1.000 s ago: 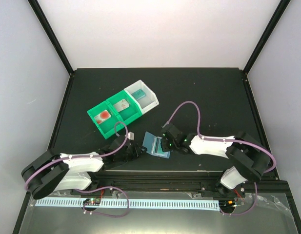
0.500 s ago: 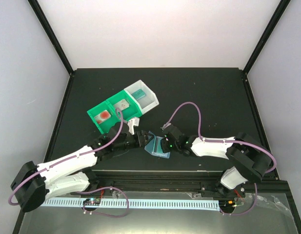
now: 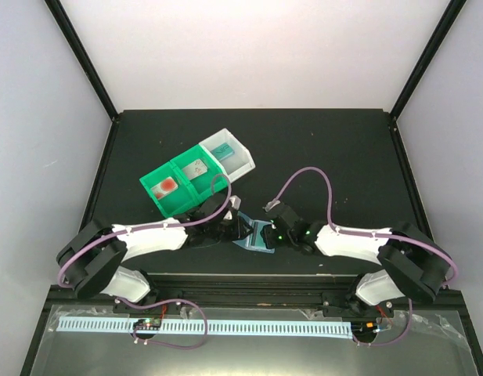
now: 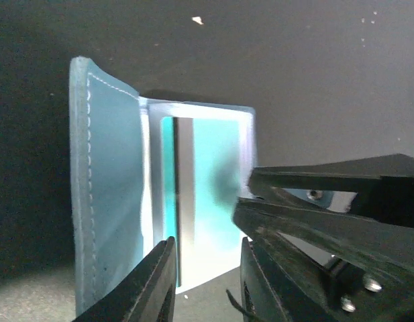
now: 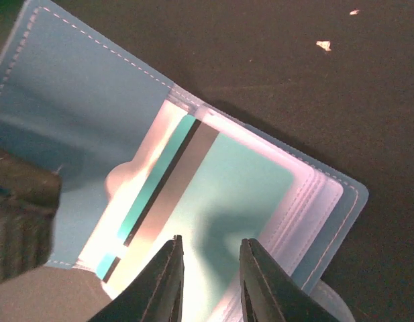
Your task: Take the credit cards out of the card holder
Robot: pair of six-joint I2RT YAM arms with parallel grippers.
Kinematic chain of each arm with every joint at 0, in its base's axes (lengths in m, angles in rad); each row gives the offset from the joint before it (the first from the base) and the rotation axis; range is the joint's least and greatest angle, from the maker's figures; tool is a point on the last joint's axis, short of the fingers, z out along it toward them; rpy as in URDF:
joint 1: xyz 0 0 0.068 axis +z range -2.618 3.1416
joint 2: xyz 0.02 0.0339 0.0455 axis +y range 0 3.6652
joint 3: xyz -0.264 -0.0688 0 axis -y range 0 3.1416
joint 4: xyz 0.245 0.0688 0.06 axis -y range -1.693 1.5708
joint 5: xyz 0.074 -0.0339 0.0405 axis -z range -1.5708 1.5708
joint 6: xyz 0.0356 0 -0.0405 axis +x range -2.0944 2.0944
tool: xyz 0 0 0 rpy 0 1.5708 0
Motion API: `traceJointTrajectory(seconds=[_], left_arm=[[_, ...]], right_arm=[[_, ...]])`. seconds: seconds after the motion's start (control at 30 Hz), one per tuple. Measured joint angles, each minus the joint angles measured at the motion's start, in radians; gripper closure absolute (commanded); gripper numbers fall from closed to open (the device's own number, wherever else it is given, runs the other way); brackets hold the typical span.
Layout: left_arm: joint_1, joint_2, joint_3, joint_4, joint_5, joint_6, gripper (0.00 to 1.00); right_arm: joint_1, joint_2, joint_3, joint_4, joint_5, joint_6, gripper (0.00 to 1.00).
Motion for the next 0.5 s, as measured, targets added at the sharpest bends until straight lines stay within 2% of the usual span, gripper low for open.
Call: traceJointTrajectory(seconds=[0.37, 0.5], left_arm=[[0.0, 0.102, -0.065, 0.084, -0.027, -0.003, 0.74], [0.0, 0.103, -0.079, 0.121, -0.026, -0.007, 0.73]], right_arm=[[-0.006, -0.029, -0.017, -0.039, 0.023, 0.028, 0.74], [-0.014, -0.021, -0.038, -0.038, 0.028, 0.034, 0.79]])
